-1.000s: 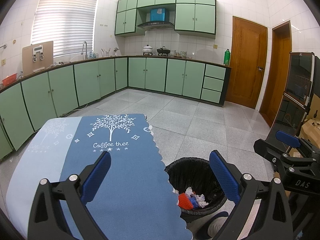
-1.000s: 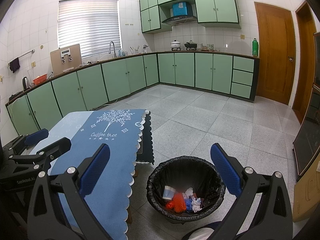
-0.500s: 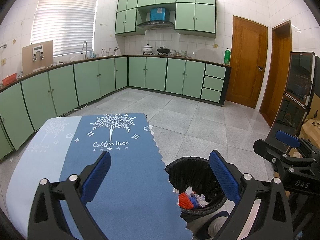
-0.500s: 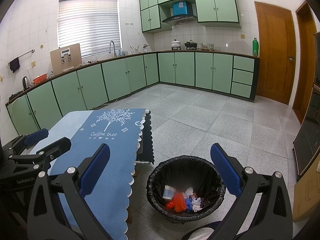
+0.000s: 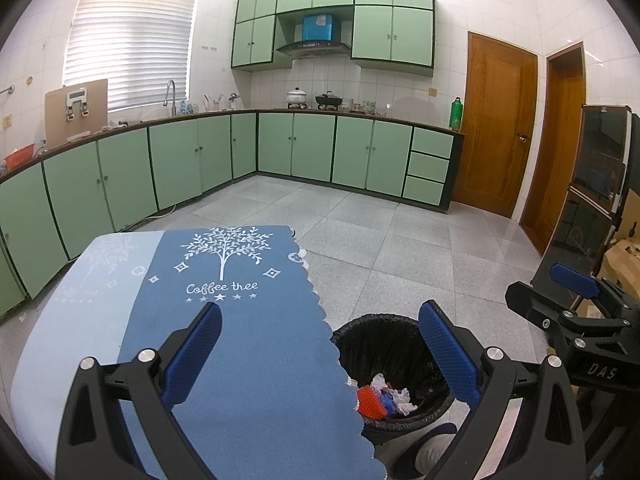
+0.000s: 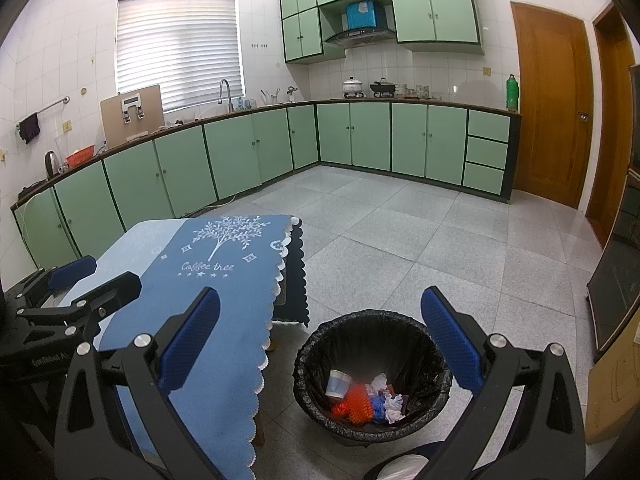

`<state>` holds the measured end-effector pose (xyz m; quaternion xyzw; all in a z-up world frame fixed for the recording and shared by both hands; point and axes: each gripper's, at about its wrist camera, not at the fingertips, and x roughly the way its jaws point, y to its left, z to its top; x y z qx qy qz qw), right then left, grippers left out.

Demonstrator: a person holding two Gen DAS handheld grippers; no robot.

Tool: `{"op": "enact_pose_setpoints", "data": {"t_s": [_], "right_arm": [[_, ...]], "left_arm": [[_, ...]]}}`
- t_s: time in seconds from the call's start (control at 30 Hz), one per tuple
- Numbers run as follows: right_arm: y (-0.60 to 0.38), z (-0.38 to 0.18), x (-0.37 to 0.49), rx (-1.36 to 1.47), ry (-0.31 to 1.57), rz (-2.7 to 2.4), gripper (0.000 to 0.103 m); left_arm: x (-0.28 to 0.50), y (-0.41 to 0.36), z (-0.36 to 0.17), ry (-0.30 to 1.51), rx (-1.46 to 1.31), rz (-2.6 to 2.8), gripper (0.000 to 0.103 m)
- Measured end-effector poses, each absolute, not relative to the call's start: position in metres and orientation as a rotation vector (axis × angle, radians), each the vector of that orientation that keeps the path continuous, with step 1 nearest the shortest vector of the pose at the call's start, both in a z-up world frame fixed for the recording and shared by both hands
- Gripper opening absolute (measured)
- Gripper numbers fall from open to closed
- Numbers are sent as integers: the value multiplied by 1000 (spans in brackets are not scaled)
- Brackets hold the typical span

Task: Collect trash

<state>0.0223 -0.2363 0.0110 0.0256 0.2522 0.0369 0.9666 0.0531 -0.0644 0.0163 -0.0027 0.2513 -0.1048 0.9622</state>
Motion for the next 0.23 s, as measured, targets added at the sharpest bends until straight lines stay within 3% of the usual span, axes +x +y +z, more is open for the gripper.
{"op": "enact_pose_setpoints", "data": {"t_s": [0.23], "right_arm": [[-237, 8, 23, 53, 515, 76, 98]], "left_arm": [[55, -68, 15, 519, -5, -206, 97]]}}
